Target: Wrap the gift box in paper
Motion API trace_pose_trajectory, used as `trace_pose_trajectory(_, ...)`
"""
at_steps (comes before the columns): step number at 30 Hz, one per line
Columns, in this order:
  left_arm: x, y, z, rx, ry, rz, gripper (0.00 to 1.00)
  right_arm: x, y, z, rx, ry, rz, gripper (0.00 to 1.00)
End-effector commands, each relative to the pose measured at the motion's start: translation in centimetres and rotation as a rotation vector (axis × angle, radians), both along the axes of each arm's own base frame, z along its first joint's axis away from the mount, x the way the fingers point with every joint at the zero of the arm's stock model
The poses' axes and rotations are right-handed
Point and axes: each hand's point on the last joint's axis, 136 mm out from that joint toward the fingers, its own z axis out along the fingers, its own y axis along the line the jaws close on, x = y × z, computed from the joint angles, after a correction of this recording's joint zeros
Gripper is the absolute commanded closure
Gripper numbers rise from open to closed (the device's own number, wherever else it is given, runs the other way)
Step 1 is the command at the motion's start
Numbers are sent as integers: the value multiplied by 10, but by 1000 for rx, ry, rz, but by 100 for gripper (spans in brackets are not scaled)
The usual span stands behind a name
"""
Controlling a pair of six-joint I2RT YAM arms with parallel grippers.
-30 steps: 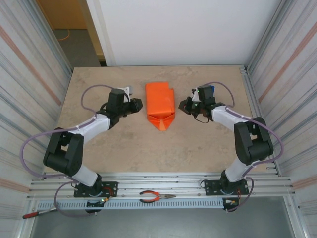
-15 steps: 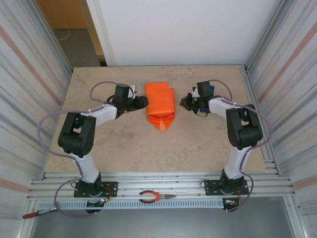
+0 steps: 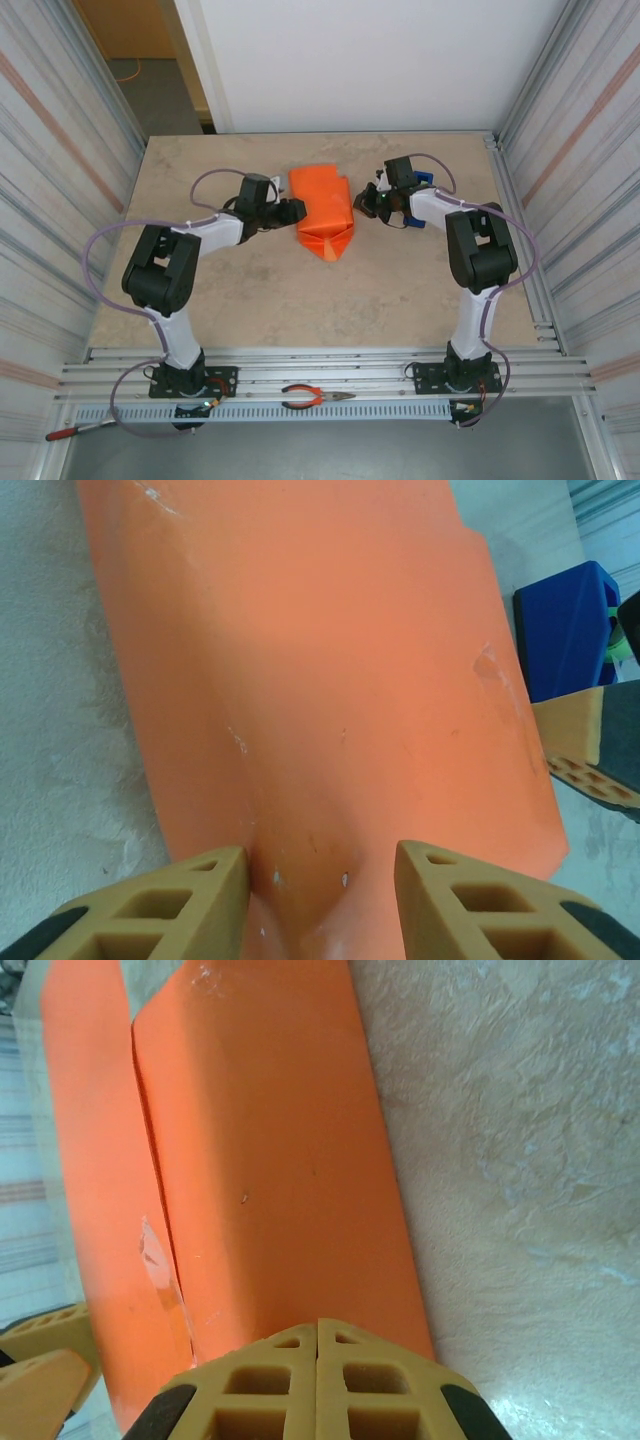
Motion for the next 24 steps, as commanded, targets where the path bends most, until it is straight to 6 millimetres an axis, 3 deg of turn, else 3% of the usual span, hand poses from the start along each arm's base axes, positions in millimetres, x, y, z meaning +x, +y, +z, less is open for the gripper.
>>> trace_pose_trajectory(1,-24,-25,8,-46,-3,-54,57,-4,18,-3,17,18,61,100)
trace_pose_trajectory(5,-34,-24,10,-34,-17,-34,57,-3,17,0,21,16,52,100)
trace_pose_trajectory(9,-28,-7,24,0,-50,-8,57,1,1,12,10,-11,11,99)
trace_pose_trajectory(14,-23,13,49,30,-100,-7,54,-5,-29,26,-22,-37,-60,73)
trace_pose_trajectory(18,-23,19,66,62,-140,-17,48,-23,-45,30,-75,-46,-79,59)
trace_pose_trajectory(24,-31,21,80,83,-172,-52,41,-68,-55,25,-129,-39,-68,55)
